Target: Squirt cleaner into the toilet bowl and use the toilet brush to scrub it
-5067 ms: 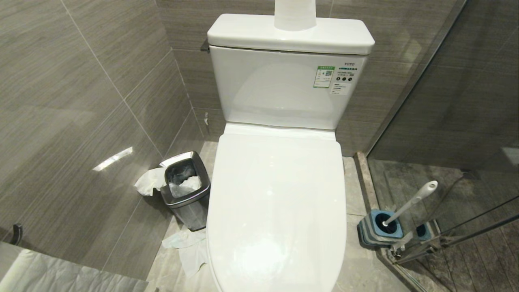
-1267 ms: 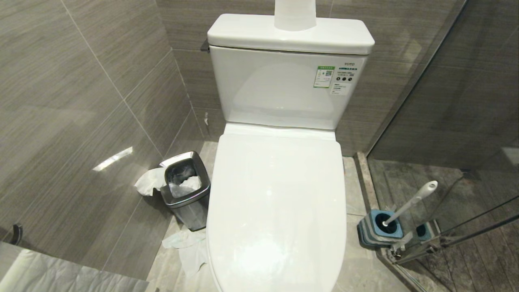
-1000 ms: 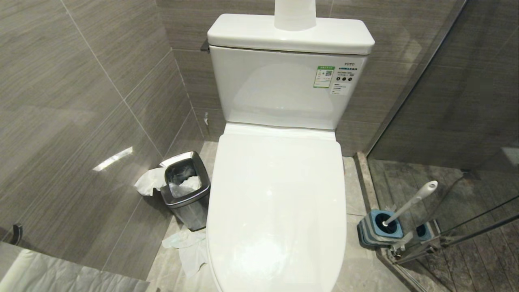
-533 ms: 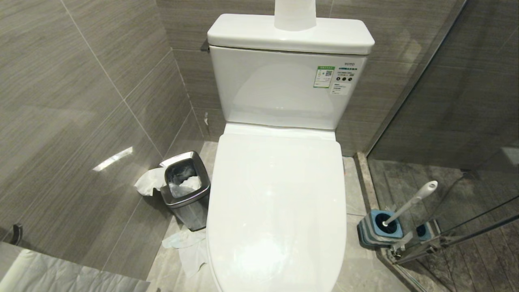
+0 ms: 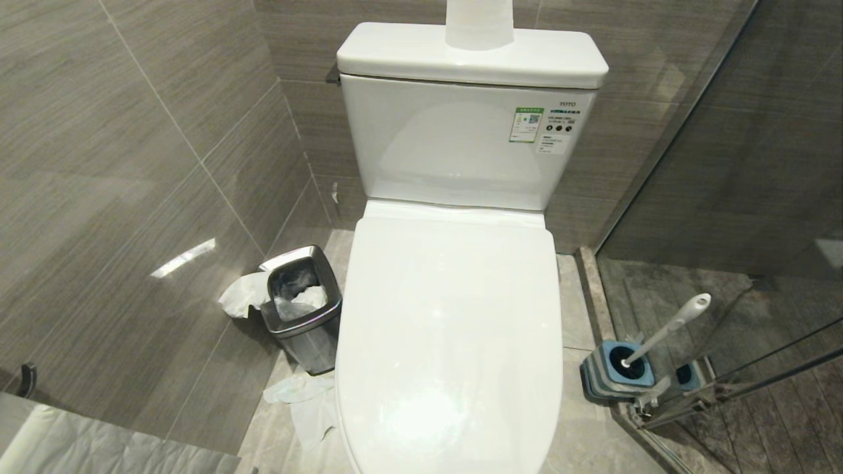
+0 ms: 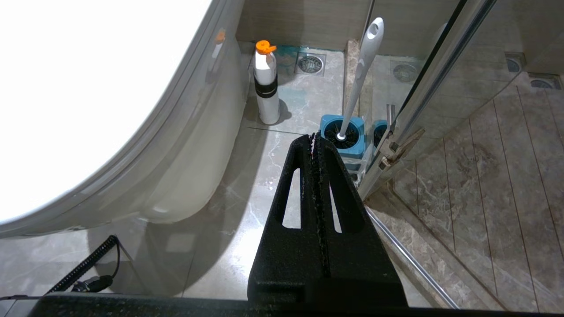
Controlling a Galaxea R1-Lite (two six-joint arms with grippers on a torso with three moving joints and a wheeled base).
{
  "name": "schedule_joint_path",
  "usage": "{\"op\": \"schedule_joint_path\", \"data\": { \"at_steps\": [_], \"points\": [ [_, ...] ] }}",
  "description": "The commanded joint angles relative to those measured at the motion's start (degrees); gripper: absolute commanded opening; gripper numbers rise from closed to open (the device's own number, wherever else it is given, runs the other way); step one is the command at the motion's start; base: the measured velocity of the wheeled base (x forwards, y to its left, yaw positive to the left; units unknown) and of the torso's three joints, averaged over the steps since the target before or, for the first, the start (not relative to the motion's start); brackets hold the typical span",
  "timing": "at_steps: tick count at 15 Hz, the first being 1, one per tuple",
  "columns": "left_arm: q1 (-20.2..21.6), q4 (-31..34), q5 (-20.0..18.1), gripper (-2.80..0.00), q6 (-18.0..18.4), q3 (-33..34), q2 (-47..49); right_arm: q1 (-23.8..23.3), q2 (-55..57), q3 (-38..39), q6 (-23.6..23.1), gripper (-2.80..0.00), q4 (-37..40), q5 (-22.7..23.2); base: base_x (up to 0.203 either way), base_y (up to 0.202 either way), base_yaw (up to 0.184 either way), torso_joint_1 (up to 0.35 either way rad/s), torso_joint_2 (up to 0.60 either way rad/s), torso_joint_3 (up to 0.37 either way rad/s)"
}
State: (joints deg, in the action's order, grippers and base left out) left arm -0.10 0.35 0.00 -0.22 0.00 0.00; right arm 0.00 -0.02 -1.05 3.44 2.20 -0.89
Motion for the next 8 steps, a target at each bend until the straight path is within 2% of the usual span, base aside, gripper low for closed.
{"op": "schedule_joint_path", "data": {
  "at_steps": [1,3,5,6,8],
  "points": [
    [0.0,0.0,0.0,-2.80,0.0,0.0,0.0,0.0,0.0,0.0,0.0,-2.80,0.0,0.0,0.000,0.000,0.000,0.000,0.00,0.000],
    [0.0,0.2,-0.3,-2.80,1.9,0.1,0.1,0.0,0.0,0.0,0.0,-2.80,0.0,0.0,0.000,0.000,0.000,0.000,0.00,0.000],
    [0.0,0.4,-1.1,-2.80,8.1,0.1,0.1,0.0,0.0,0.0,0.0,-2.80,0.0,0.0,0.000,0.000,0.000,0.000,0.00,0.000],
    [0.0,0.3,-2.7,-2.80,11.7,0.1,0.1,0.0,0.0,0.0,0.0,-2.80,0.0,0.0,0.000,0.000,0.000,0.000,0.00,0.000],
    [0.0,0.2,-3.8,-2.80,12.9,0.1,0.1,0.0,0.0,0.0,0.0,-2.80,0.0,0.0,0.000,0.000,0.000,0.000,0.00,0.000]
  ]
}}
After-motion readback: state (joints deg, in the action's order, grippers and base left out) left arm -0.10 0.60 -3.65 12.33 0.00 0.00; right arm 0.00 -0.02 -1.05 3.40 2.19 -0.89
